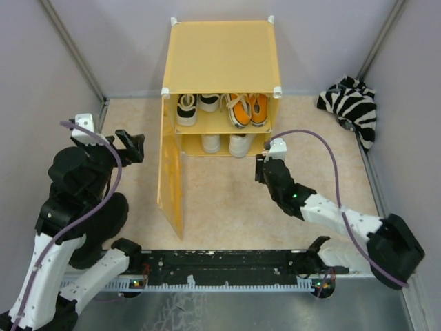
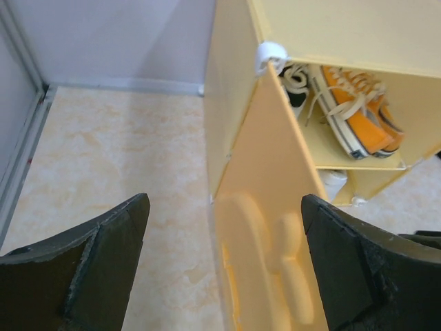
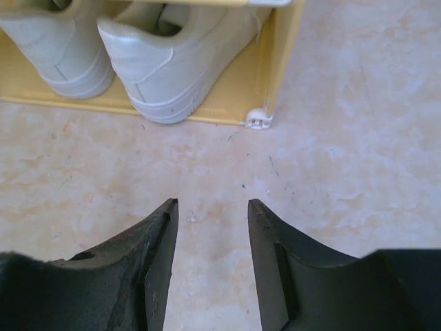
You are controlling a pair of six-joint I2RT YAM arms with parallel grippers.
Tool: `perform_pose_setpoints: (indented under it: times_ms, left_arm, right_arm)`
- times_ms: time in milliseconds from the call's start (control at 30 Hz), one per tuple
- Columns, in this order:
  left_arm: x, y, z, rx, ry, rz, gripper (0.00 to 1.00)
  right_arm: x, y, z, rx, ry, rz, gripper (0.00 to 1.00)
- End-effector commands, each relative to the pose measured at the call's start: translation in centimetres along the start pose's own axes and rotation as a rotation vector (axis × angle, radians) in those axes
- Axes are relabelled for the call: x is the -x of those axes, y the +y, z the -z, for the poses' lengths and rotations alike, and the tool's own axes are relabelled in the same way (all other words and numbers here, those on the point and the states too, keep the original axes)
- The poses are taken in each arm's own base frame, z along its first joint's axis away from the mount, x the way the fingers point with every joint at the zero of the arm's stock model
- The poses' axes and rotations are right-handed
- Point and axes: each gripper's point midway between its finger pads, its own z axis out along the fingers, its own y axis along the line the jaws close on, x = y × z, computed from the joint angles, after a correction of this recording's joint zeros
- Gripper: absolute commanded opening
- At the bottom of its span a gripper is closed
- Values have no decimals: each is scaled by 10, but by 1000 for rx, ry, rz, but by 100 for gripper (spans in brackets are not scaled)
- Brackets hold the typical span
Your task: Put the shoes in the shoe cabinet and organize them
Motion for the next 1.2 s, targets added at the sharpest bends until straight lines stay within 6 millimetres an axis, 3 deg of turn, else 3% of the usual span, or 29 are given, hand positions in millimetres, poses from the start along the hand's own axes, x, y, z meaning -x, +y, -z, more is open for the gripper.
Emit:
perform_pose_setpoints:
  times_ms: [0, 100, 267, 433, 600, 700, 867, 967, 1067, 1167]
  left_arm:
    - [-45, 24, -5, 154, 156, 19, 96]
    - [-79, 16, -14, 112, 237, 49, 96]
    - [-115, -27, -31, -96, 298, 148, 91]
    - [-132, -74, -44, -313, 335, 242, 85]
    - [-142, -104, -61, -383, 295, 252, 85]
    - [-142, -123, -76, -417, 270, 241, 85]
    - [-138, -140, -109, -408, 217, 212, 85]
    - [-136, -150, -127, -420, 186, 197, 86]
    - [-139, -155, -143, -408, 190, 187, 86]
    - [-143, -155, -158, -383, 162, 175, 86]
  right_arm:
    - [44, -17, 44, 0, -48, -44, 46]
    - [70, -31, 69, -20, -60, -33, 50]
    - [106, -48, 104, -32, -58, -29, 56]
    - [95, -59, 121, -49, 22, -59, 63]
    - [84, -86, 125, -135, 16, -112, 77]
    - [84, -93, 129, -142, 4, -154, 78]
    - [65, -80, 128, -72, 78, -170, 78]
    - [54, -53, 126, 51, 151, -188, 79]
    - [54, -30, 125, 161, 177, -219, 79]
    - [58, -25, 122, 175, 164, -236, 79]
